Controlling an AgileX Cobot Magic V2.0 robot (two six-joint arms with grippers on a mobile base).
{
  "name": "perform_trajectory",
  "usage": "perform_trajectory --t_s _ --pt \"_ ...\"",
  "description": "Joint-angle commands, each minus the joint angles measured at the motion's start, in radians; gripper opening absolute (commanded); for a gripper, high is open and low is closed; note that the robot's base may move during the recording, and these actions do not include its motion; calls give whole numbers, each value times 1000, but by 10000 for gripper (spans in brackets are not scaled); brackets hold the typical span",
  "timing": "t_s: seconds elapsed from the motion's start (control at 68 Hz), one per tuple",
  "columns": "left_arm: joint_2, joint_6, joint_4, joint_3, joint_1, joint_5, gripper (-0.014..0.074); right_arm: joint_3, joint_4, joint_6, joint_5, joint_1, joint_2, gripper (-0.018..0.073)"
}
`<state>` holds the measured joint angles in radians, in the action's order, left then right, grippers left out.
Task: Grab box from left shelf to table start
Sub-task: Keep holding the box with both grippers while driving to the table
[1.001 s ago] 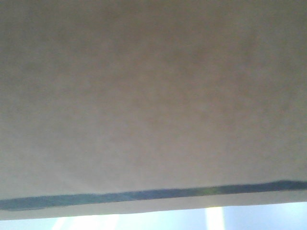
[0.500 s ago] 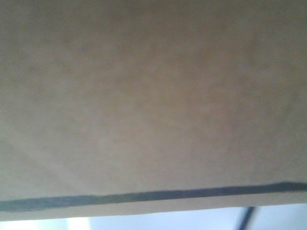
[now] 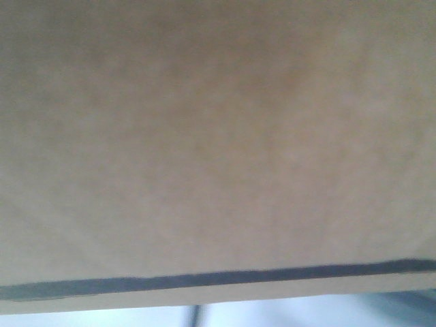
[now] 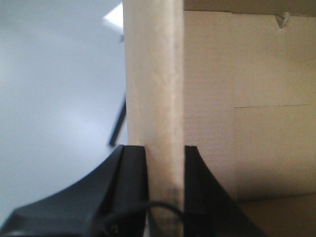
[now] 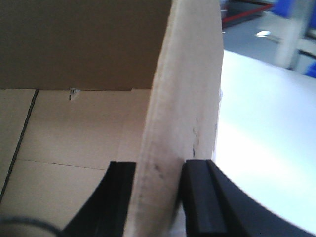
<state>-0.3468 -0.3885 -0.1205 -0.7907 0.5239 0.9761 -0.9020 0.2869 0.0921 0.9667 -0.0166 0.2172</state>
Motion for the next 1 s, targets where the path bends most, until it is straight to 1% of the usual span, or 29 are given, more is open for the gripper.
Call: perform_trajectory --t_s 0.0,0.986 --pt "-1 6 -38 -38 6 -141 -99 -31 -55 4 -164 -5 21 59" --pt "-3 6 -41 -38 8 -141 -99 -31 -55 4 -164 -5 21 59"
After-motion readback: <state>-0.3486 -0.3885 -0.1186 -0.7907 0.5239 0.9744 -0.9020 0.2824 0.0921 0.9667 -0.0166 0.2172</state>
